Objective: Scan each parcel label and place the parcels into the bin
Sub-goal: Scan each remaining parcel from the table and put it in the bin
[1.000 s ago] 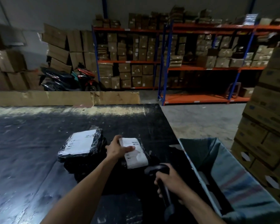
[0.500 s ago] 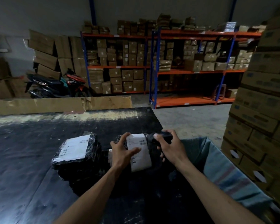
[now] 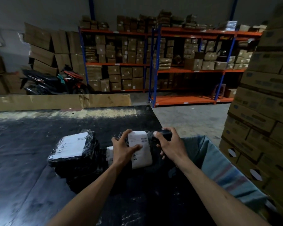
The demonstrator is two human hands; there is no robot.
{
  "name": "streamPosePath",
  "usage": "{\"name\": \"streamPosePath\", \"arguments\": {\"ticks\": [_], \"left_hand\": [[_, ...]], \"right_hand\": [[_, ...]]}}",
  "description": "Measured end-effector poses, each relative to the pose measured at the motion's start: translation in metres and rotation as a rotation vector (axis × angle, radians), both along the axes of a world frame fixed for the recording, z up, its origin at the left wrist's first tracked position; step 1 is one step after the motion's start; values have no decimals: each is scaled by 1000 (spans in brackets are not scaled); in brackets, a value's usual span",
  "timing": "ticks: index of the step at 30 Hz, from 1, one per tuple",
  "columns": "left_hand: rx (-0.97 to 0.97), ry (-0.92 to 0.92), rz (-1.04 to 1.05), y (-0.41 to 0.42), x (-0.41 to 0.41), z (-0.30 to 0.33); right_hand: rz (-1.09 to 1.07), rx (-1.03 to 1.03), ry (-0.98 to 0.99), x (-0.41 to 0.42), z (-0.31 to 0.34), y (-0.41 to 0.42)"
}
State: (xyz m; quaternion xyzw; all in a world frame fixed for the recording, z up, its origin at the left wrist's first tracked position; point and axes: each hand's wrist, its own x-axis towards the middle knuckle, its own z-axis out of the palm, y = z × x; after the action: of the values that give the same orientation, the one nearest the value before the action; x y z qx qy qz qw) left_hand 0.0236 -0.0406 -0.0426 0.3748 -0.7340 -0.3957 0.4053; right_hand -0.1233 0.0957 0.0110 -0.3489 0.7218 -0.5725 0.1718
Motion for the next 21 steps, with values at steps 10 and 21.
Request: {"name": "streamPosePath", "arguments": {"ticks": [10,21], "left_hand": [[104,121,238,-20,14,5],[163,175,107,-12,14,-18]], "right_hand": [[11,382,-7,29,-92,20],[111,680,124,33,-126,30]]}}
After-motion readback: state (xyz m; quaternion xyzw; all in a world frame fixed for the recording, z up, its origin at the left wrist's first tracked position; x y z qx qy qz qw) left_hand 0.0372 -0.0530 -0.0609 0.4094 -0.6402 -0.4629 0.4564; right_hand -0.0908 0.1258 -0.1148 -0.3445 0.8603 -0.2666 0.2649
